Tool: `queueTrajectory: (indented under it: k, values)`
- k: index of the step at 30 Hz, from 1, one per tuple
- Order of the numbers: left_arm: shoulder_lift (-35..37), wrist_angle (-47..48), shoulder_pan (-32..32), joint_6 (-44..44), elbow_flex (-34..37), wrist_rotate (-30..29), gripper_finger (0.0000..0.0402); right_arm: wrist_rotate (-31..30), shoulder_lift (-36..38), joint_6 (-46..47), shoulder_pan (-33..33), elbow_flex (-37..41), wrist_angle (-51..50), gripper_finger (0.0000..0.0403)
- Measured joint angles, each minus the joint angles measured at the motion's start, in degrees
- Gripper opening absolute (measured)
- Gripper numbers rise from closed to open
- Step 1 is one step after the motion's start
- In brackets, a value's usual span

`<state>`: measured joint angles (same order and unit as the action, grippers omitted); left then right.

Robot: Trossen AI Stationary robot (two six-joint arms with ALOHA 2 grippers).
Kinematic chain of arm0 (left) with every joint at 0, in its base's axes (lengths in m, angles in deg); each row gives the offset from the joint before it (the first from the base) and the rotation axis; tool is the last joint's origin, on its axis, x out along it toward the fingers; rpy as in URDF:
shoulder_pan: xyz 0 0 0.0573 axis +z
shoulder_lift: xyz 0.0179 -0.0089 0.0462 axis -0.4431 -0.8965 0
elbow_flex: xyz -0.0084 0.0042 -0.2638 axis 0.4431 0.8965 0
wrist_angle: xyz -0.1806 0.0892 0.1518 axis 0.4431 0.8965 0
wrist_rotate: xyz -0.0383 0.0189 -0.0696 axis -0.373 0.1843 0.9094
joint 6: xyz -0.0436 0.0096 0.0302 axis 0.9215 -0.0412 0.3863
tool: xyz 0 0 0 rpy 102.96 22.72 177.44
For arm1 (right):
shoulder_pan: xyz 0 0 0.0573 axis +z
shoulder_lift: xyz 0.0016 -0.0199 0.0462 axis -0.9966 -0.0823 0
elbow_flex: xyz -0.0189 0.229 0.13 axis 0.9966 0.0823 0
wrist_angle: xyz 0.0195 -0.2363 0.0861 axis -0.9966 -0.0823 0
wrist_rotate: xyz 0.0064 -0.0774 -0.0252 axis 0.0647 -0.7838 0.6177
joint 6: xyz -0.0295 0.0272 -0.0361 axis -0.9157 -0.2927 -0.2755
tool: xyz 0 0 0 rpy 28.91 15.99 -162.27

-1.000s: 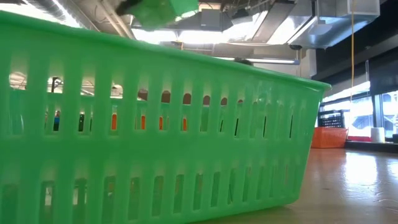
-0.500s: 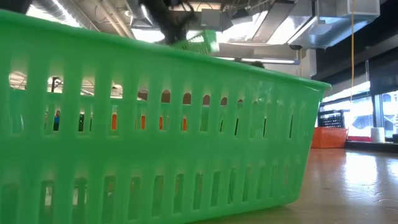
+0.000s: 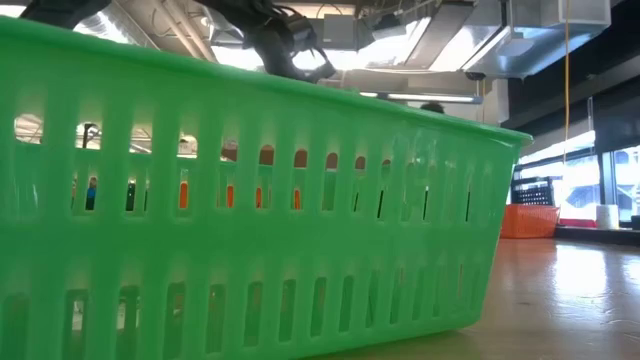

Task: Stack baskets on shelf by color
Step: Put the top green bin on the shelf

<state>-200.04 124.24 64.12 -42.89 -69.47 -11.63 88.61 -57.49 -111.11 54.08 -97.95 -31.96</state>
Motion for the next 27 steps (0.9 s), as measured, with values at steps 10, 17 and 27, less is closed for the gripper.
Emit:
queueTrajectory:
  k: [10, 17, 27]
  values:
    - [-0.2, -0.4, -0.1, -3.7, 0.0, -1.1, 0.0, 0.0, 0.0, 0.0, 0.0, 0.0, 0.0, 0.0122]
    - [-0.1, -0.4, -0.5, -3.3, 0.0, -1.5, 0.0, 0.0, 0.0, 0.0, 0.0, 0.0, 0.0, 0.0122]
    - [-0.1, -0.8, -0.5, -7.5, 0.0, -2.5, 0.0001, 0.0, 0.0, 0.0, 0.0, 0.0, 0.0, 0.0122]
